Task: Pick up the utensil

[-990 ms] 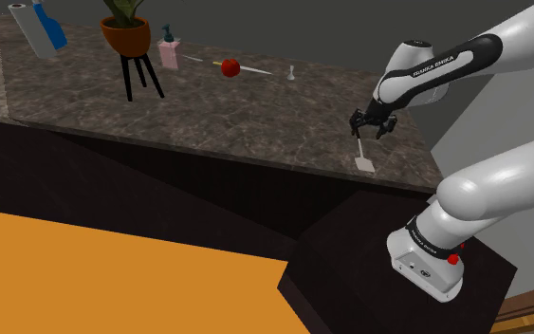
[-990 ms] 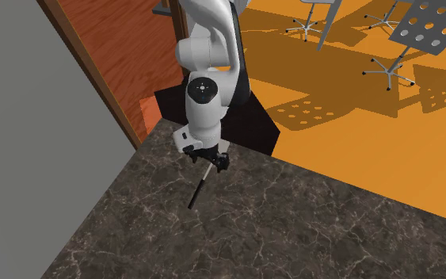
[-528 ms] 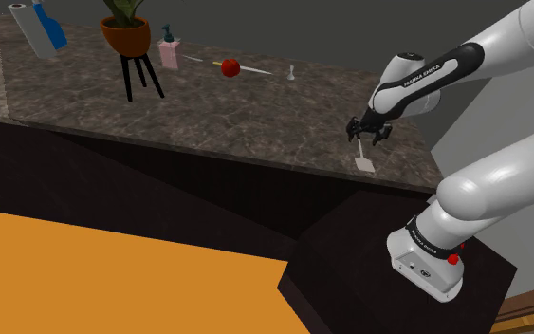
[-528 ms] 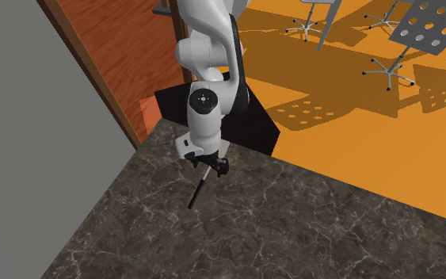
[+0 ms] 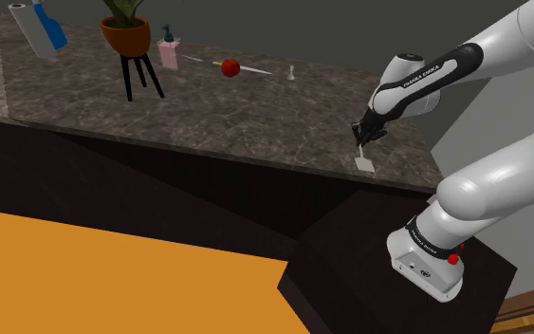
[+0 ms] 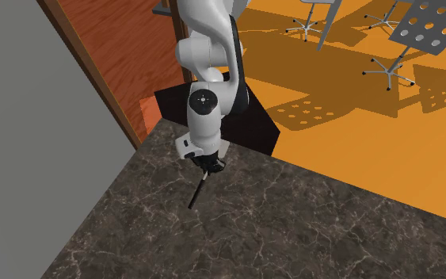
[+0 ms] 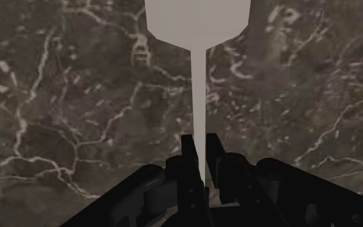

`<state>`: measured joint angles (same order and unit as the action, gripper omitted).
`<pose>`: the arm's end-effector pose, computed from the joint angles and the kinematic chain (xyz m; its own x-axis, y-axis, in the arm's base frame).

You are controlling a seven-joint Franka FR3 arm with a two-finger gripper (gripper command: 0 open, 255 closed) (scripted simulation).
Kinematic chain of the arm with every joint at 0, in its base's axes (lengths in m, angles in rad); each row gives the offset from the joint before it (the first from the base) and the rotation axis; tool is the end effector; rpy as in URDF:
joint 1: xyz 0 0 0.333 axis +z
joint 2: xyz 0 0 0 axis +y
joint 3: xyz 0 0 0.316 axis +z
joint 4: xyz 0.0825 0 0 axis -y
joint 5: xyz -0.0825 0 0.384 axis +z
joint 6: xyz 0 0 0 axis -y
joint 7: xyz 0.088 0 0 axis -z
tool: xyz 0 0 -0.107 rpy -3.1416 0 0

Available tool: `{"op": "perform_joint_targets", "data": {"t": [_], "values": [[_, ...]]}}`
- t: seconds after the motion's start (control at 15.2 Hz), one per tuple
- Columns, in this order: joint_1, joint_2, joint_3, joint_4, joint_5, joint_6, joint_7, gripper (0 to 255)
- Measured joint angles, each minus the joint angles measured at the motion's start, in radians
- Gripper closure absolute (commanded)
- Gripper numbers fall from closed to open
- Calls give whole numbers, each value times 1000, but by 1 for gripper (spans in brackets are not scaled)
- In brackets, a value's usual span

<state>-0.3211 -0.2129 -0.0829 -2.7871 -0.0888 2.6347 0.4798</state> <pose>0.3546 -0.1474 0.2780 0.6908 -0.7200 0.0665 -0.7216 -0.6923 -0.0006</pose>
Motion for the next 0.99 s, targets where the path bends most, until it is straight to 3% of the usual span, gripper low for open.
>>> {"op": "perform_joint_targets", "data": {"t": [0.2, 0.99], "values": [[0, -8, 0, -1, 0, -8, 0, 255], [1, -164, 5, 52, 5, -215, -7, 255]]}}
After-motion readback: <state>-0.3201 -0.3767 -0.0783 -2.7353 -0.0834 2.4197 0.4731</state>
